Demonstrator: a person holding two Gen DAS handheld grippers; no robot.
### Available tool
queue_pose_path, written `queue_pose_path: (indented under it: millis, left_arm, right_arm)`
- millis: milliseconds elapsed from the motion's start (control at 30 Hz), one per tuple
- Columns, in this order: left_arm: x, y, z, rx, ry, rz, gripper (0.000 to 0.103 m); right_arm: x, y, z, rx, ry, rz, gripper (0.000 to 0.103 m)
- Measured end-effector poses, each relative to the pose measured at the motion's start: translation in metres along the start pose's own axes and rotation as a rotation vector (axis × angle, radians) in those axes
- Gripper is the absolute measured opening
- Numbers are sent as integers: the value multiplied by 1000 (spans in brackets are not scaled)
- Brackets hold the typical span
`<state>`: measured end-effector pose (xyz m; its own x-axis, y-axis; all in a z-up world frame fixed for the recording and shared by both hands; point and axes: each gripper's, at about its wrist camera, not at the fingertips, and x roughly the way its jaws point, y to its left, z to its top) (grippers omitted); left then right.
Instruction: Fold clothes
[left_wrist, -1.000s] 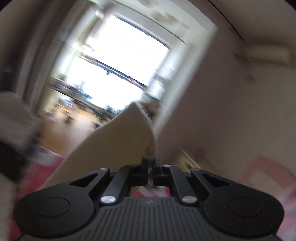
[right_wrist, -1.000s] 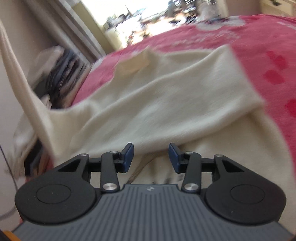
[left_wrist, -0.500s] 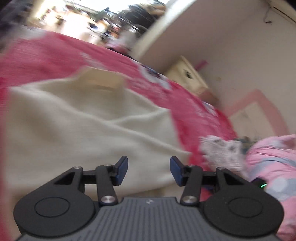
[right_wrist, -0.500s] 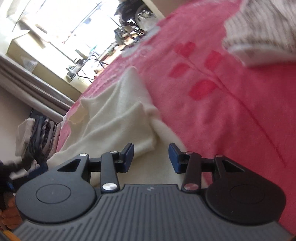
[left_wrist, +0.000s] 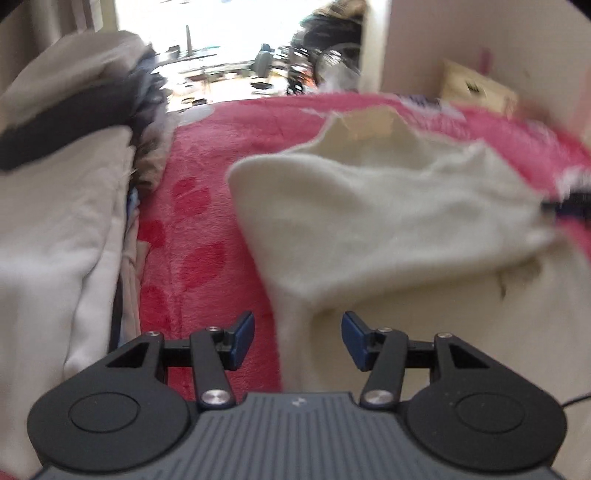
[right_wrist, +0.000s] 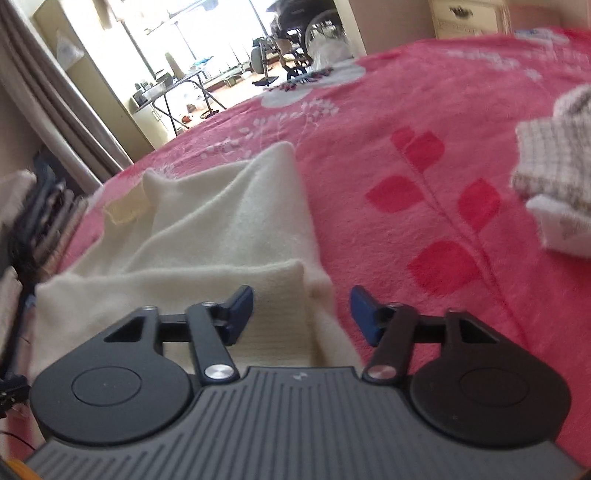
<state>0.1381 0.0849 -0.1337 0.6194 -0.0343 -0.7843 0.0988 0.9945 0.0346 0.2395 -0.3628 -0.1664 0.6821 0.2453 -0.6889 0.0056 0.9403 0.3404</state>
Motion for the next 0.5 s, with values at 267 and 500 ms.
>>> queue_pose_path:
  millis: [267, 500]
  left_arm:
    - [33, -22, 1, 137, -39, 127, 49]
    - [38, -26, -1, 117, -38, 179, 28]
  right_arm:
    - [-13, 29, -1, -165, -123, -59, 2]
    - [-24, 44, 23, -204, -201, -47, 2]
